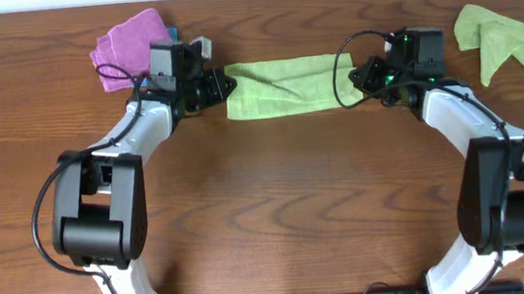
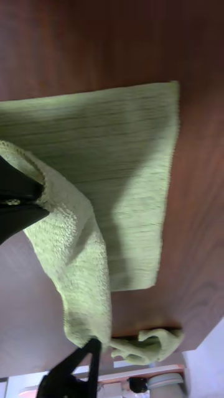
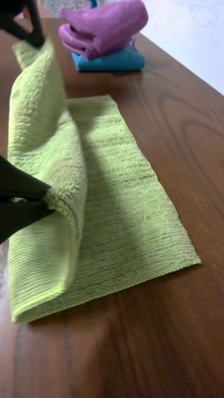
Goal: Fold the cloth
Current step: 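Carry the near edge forward with both grippers over the far edge, then lower the folded edge onto the far edge and release both grippers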
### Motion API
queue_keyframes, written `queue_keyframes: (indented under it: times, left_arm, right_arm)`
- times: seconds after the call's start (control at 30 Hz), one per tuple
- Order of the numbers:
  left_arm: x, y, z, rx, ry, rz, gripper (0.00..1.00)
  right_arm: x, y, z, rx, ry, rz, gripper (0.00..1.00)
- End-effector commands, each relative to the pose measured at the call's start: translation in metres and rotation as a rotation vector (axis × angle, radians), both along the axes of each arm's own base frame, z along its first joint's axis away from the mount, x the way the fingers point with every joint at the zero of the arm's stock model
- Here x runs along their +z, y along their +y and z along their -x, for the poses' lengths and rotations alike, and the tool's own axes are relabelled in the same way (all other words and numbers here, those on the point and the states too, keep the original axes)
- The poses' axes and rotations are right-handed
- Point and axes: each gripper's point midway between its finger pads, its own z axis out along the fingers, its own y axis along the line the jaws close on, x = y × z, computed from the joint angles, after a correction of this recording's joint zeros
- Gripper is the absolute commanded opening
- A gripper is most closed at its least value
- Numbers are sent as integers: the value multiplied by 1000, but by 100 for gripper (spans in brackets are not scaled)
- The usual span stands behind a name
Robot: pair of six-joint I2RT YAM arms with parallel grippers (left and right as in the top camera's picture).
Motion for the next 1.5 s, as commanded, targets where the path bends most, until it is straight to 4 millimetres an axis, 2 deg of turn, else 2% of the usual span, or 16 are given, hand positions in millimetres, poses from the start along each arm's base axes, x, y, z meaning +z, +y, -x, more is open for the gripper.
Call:
queue_keyframes:
  times: [0.0,0.17,0.43,0.53,0.9,1.23,1.47]
  left_arm:
    - [-4,4,-15,9,-12,-21,6]
    - [-14,3,-20,9,0,-29,6]
    - [-15,4,-37,0,-19,-66,6]
    - [-13,6,-41,-1,-31,-86,5]
    - [-17,17,-48,28,-58,-154,5]
    - [-27,20,-36,14,1,-173,6]
    - [-28,20,-35,9,1,-178,6]
  right_arm:
    - [2,-5,-10,3,-24,22,2]
    - [0,-8,-18,0,-30,25,2]
    - [-6,-6,-39,8,-31,15,1]
    - [-6,-6,-41,10,-35,17,2]
    - [-21,-6,-44,7,-19,19,2]
    - [-34,-9,-30,4,55,37,2]
    - [-33,-11,-33,-3,44,46,2]
